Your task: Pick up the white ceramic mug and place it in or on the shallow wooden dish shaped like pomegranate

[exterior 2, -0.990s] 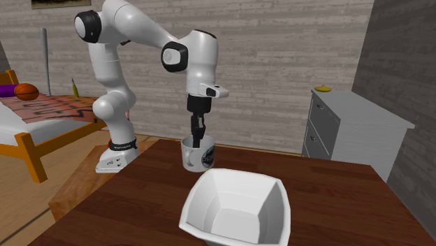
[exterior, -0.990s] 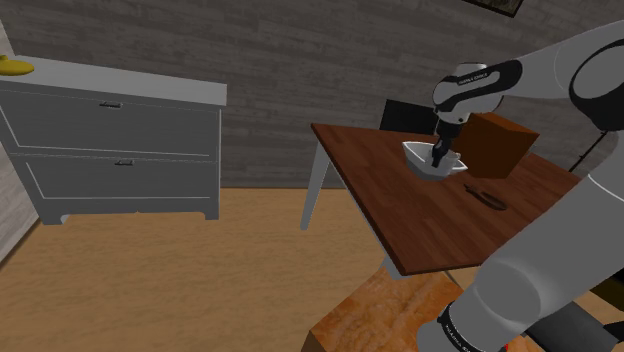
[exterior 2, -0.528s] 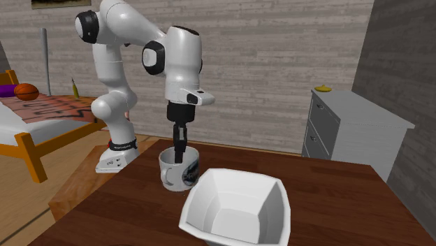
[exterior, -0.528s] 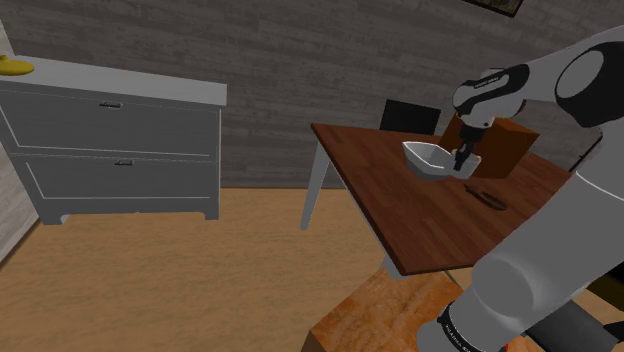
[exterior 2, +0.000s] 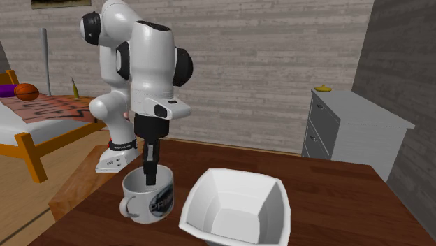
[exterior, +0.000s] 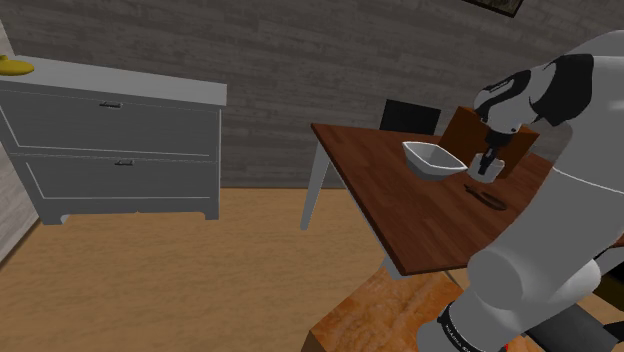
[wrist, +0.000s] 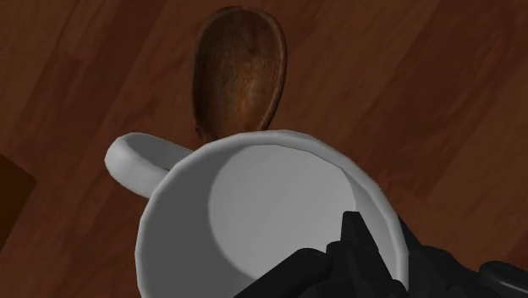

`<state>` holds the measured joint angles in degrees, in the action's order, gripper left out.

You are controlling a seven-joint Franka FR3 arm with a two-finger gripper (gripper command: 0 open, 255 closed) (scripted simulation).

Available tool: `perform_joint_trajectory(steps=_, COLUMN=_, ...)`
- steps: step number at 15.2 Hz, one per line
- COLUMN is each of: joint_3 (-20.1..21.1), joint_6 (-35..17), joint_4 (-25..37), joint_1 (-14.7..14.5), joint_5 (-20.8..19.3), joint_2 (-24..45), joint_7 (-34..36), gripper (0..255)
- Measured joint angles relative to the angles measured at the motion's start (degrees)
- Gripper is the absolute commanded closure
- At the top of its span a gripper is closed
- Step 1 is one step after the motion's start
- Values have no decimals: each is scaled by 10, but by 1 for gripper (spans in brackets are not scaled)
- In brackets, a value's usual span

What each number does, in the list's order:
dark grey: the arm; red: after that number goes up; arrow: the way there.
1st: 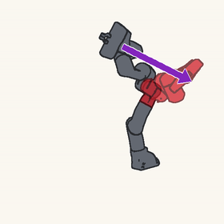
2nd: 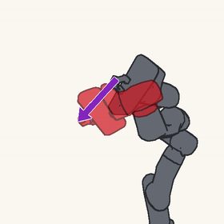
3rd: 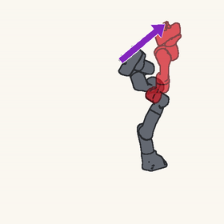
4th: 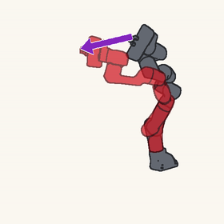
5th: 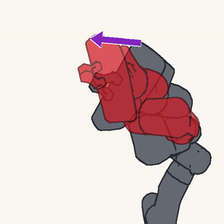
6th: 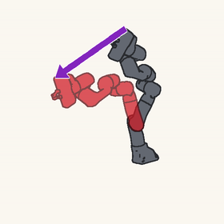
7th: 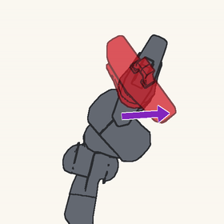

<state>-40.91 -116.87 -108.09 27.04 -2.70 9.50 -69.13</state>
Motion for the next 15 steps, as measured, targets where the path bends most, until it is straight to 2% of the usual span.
perform_joint_trajectory(steps=8, joint_3=-10, joint_6=21, joint_4=116, joint_1=102, joint_5=83, joint_2=107, joint_7=-129, gripper=255)
perform_joint_trajectory(steps=15, joint_3=-3, joint_6=-17, joint_4=97, joint_1=113, joint_5=100, joint_2=130, joint_7=-141, gripper=255)
